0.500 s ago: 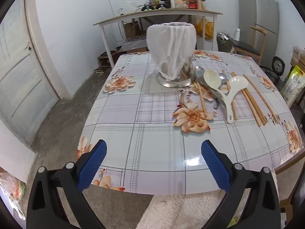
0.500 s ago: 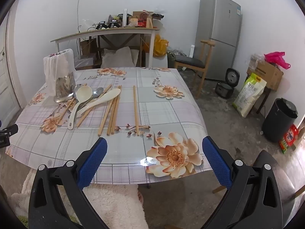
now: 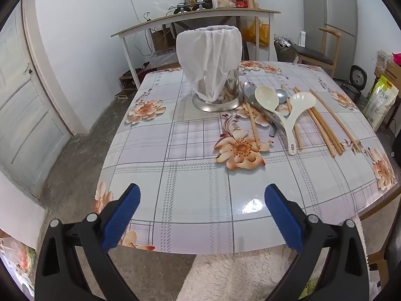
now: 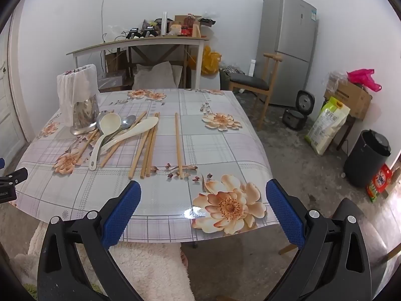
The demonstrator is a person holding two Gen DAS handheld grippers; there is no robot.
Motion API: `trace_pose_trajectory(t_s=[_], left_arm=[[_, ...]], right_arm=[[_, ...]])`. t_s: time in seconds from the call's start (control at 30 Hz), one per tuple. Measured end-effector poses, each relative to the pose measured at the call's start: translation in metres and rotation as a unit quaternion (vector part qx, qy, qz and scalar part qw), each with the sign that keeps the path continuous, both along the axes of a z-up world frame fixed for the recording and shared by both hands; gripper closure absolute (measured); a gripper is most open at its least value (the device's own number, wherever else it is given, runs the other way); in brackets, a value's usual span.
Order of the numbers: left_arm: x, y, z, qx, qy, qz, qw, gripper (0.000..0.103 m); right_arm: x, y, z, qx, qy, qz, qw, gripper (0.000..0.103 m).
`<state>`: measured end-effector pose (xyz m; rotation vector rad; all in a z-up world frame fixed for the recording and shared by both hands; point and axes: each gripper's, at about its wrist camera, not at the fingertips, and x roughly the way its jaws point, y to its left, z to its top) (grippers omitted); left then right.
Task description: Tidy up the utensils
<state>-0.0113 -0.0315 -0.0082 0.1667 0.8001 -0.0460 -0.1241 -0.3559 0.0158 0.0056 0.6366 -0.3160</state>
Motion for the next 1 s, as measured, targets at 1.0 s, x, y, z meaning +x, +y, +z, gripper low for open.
trace_pose_trajectory(t_s=[1.0], left_arm=[[0.008, 0.015, 0.005, 0.005, 0.004, -0.016, 0.9999, 0.006]], right_arm=[[0.004, 0.001, 0.000, -0.003, -0.001, 0.000, 1.000, 0.008]])
